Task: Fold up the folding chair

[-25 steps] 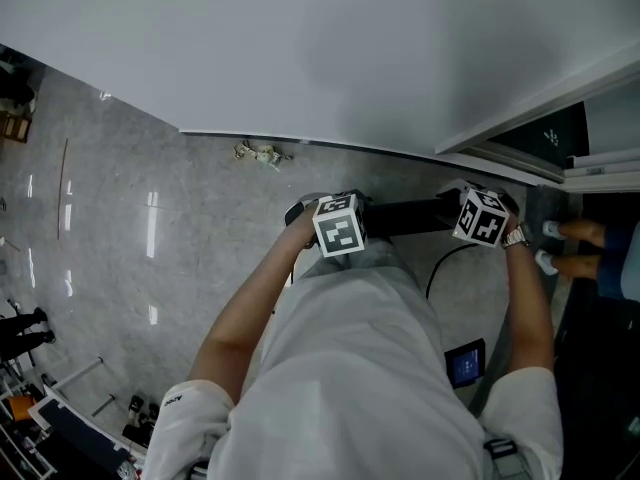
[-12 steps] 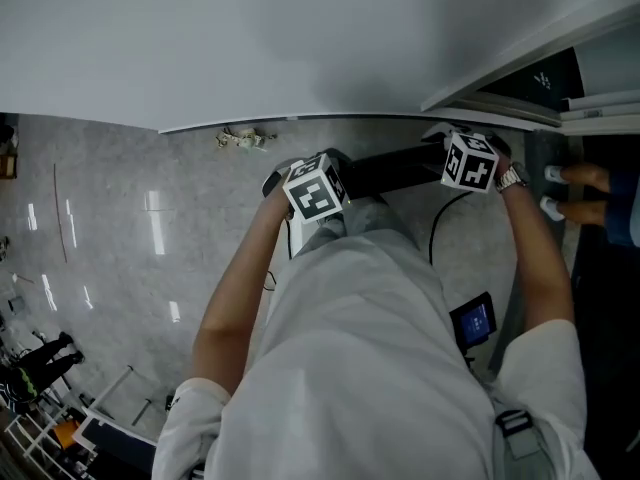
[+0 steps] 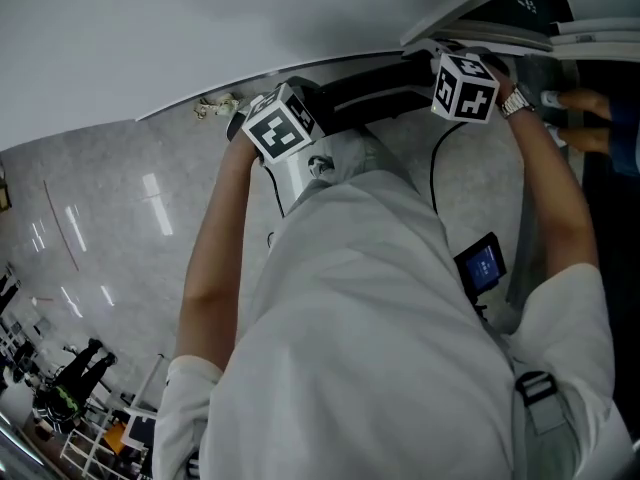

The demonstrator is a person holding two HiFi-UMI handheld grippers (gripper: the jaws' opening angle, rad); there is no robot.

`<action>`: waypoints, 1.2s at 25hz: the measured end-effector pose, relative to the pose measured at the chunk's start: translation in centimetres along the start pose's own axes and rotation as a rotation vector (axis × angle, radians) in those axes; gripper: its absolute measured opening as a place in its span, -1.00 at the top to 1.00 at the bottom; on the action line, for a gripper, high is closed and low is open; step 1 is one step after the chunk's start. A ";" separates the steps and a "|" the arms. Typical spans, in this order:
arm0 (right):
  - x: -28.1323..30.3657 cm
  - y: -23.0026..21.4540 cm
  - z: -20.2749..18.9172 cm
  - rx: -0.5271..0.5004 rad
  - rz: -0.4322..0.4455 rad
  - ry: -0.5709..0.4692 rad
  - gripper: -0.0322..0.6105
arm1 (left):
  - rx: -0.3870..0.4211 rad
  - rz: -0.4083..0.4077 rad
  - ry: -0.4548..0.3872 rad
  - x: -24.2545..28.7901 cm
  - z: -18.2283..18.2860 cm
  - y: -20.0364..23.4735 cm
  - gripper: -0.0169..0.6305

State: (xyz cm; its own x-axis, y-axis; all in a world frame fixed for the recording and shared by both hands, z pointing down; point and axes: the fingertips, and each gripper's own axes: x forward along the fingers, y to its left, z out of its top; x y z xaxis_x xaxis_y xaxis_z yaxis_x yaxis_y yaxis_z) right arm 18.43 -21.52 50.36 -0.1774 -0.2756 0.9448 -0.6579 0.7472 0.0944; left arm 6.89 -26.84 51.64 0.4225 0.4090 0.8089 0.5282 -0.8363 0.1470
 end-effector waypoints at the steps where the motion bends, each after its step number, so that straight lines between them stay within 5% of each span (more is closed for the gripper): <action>1: -0.3 -0.3 -0.1 0.000 -0.018 -0.004 0.40 | 0.001 0.002 0.003 0.1 0.0 0.3 0.69; 11: -1.6 0.1 0.9 -0.010 -0.119 -0.012 0.38 | 0.016 0.074 0.003 -1.1 0.4 -0.9 0.69; 21: -1.3 -2.5 1.5 0.011 -0.201 -0.023 0.36 | 0.073 0.139 0.007 -1.5 0.4 2.6 0.64; 30: -1.4 -3.1 1.2 0.035 -0.198 -0.006 0.35 | 0.124 0.170 0.016 -1.1 0.6 4.1 0.63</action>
State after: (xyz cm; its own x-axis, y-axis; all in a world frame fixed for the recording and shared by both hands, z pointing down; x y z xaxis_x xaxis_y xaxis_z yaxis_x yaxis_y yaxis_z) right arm 19.86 -24.16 48.34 -0.0460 -0.4187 0.9069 -0.7057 0.6562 0.2672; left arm 9.02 -30.50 51.07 0.5020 0.2588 0.8253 0.5373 -0.8410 -0.0631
